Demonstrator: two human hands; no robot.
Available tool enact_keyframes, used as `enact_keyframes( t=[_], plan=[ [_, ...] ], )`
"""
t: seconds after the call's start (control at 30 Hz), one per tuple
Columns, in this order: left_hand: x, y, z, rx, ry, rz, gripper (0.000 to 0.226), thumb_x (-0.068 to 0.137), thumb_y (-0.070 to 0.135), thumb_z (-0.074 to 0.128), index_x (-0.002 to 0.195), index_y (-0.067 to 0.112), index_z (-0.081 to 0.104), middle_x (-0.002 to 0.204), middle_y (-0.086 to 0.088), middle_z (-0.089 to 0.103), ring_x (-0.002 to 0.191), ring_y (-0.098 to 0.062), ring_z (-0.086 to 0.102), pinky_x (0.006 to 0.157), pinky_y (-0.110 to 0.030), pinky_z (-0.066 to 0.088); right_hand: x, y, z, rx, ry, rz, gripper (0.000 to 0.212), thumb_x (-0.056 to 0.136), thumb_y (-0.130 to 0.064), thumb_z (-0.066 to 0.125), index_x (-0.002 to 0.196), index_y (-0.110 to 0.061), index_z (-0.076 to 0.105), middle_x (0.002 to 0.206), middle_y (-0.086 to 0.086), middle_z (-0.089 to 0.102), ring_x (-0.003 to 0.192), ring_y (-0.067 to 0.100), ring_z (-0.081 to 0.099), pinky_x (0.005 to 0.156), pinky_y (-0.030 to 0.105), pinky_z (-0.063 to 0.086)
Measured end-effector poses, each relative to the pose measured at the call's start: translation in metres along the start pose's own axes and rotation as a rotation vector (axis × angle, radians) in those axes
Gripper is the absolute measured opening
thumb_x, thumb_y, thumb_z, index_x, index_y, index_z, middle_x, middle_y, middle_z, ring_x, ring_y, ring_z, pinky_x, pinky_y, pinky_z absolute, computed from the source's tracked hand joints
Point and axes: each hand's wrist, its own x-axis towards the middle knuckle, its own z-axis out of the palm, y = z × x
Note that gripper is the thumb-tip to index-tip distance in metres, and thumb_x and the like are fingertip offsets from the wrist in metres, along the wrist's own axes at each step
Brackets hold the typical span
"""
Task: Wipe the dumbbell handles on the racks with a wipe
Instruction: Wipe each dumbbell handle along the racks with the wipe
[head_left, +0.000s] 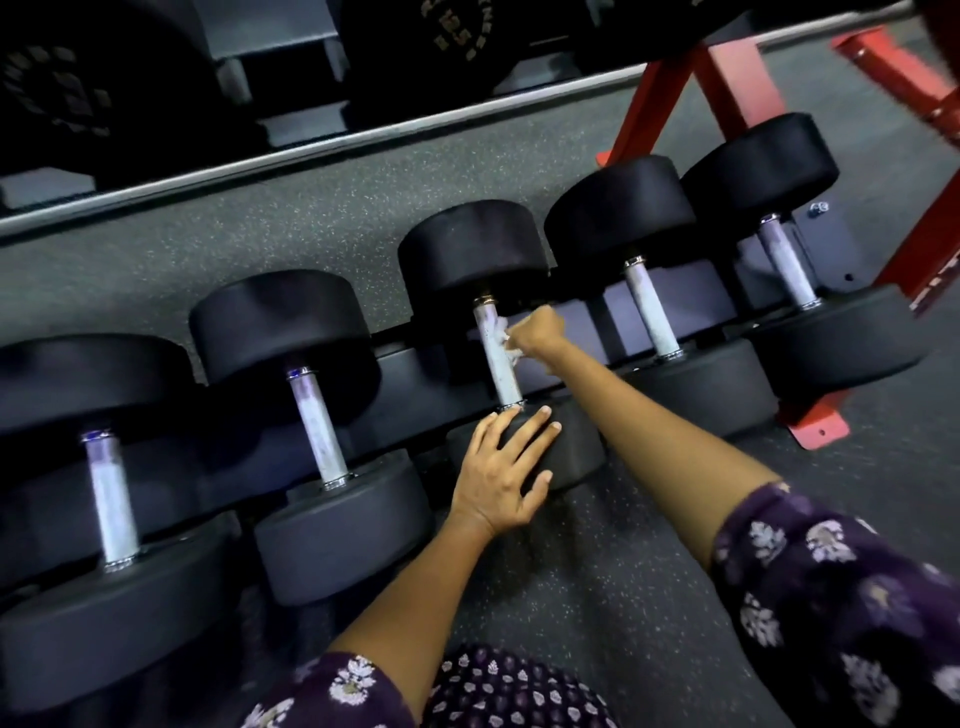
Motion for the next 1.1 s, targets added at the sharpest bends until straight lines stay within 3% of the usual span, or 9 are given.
enact_keyframes(
  t=[0.13,0.2,0.27,0.5,0.67,0.83,0.97,1.03,1.1],
  plan=[
    [0.0,-0.001,0.001,0.0,0.003,0.017,0.05,0.089,0.034,0.044,0.136,0.016,0.048,0.142,-0.004,0.049,0.125,-0.033,0.043,0.11,-0.043,0.025,-0.019,0.027,-0.003,-0.21,-0.119,0.001,0.026,0.085,-0.014,0.063,0.065,0.001,0.054,0.087,0.019,0.055,0.086,0.018,0.052,0.069,0.029,0.039],
    [0.0,-0.001,0.001,-0.013,0.002,0.013,0.05,0.088,0.034,0.046,0.135,0.016,0.048,0.139,-0.006,0.054,0.124,-0.032,0.043,0.111,-0.042,0.023,-0.022,0.043,-0.016,-0.048,-0.207,0.007,0.015,0.08,-0.001,0.063,0.08,0.014,0.062,0.082,0.01,0.051,0.079,0.015,0.045,0.062,0.026,0.036],
    [0.0,-0.002,0.0,-0.03,-0.01,-0.003,0.049,0.088,0.033,0.047,0.134,0.015,0.05,0.138,-0.006,0.055,0.124,-0.03,0.042,0.112,-0.04,0.022,-0.03,0.05,-0.031,0.134,-0.176,-0.036,0.015,0.081,0.007,0.058,0.093,0.005,0.066,0.081,0.008,0.055,0.072,0.014,0.049,0.059,0.022,0.039],
    [0.038,0.039,-0.02,-0.358,0.115,-0.466,0.031,0.087,0.028,0.05,0.101,0.006,0.067,0.1,-0.005,0.066,0.095,-0.017,0.054,0.089,-0.029,0.039,-0.069,0.059,-0.073,0.338,-0.179,-0.152,0.029,0.085,0.011,0.046,0.073,-0.016,0.047,0.064,0.005,0.048,0.054,0.013,0.046,0.043,0.02,0.04],
    [0.084,0.068,-0.017,-0.721,0.221,-0.915,0.023,0.092,-0.001,0.056,0.113,0.003,0.064,0.111,-0.006,0.063,0.102,-0.02,0.059,0.093,-0.026,0.046,-0.094,0.066,-0.103,0.482,-0.127,-0.258,0.022,0.079,0.013,0.056,0.07,-0.007,0.059,0.07,0.009,0.056,0.061,0.015,0.054,0.055,0.017,0.05],
    [0.124,0.093,-0.01,-1.073,0.135,-1.028,0.024,0.095,-0.003,0.048,0.11,0.01,0.061,0.101,-0.007,0.067,0.091,-0.018,0.059,0.089,-0.029,0.048,-0.109,0.078,-0.129,0.387,-0.121,-0.35,0.008,0.075,0.014,0.061,0.083,0.013,0.063,0.067,0.005,0.05,0.058,0.01,0.051,0.067,0.027,0.046],
    [0.132,0.099,-0.006,-1.245,0.063,-1.077,0.018,0.097,0.001,0.047,0.097,0.005,0.064,0.077,-0.001,0.07,0.077,-0.018,0.066,0.078,-0.027,0.053,-0.102,0.081,-0.141,0.276,-0.074,-0.327,0.018,0.082,0.002,0.06,0.067,-0.006,0.056,0.073,0.005,0.054,0.049,0.002,0.053,0.055,0.019,0.047],
    [0.137,0.099,-0.009,-1.275,0.025,-1.076,0.02,0.098,-0.001,0.045,0.092,0.009,0.061,0.067,0.005,0.071,0.063,-0.008,0.067,0.063,-0.018,0.053,-0.097,0.081,-0.145,0.232,0.05,-0.323,0.021,0.077,-0.005,0.068,0.064,-0.014,0.055,0.083,0.003,0.055,0.064,0.014,0.054,0.065,0.032,0.049],
    [0.146,0.097,-0.01,-1.278,-0.001,-1.059,0.023,0.097,-0.004,0.043,0.091,0.011,0.059,0.069,0.002,0.071,0.062,-0.009,0.067,0.059,-0.016,0.053,-0.094,0.078,-0.15,0.25,0.148,-0.276,0.032,0.071,-0.006,0.075,0.059,-0.02,0.049,0.068,0.0,0.053,0.066,0.018,0.051,0.066,0.036,0.046]
  ],
)
